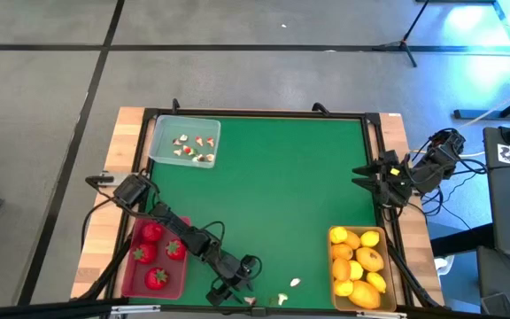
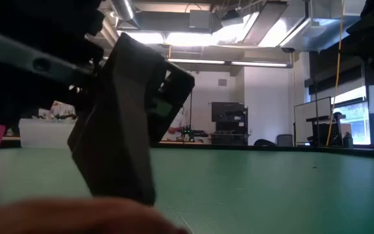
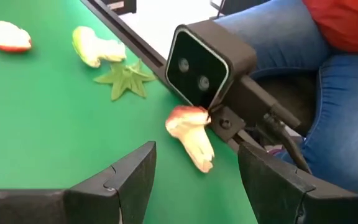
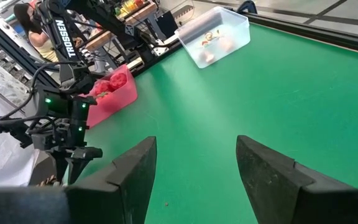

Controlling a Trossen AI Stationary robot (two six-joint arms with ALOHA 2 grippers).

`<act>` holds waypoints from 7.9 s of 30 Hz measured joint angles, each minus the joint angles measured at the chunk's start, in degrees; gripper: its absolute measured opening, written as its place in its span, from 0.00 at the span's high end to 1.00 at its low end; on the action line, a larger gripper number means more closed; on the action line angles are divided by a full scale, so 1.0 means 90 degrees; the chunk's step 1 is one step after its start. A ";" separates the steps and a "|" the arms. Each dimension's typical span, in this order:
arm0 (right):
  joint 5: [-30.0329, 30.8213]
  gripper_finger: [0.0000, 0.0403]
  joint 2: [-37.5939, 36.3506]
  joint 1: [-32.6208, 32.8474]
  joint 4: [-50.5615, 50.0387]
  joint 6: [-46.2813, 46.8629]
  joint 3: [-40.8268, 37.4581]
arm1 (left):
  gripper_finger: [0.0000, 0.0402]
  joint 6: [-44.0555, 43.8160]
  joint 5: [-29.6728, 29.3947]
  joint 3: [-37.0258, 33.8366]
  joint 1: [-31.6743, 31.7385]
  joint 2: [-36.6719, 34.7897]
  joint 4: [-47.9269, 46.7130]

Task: Sort produce into baskets
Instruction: Put the brown mushroom into the white bin

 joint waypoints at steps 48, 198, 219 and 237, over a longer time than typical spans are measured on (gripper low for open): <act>-0.0002 0.45 0.0001 0.0000 -0.0027 0.0005 0.0000 | 0.66 -0.0174 0.0599 0.0010 0.0223 0.0577 0.1084; 0.0049 0.45 0.0000 0.0000 0.0083 0.0580 0.0000 | 0.32 0.0493 0.0917 0.0384 0.0368 0.0697 0.0802; 0.0044 0.45 0.0002 0.0002 -0.0046 0.0593 0.0000 | 0.62 0.0602 0.1206 0.0523 0.0524 0.0893 0.0753; 0.0041 0.45 0.0002 0.0002 0.0003 0.0597 0.0000 | 0.88 0.0625 0.1237 0.0496 0.0693 0.0465 0.0106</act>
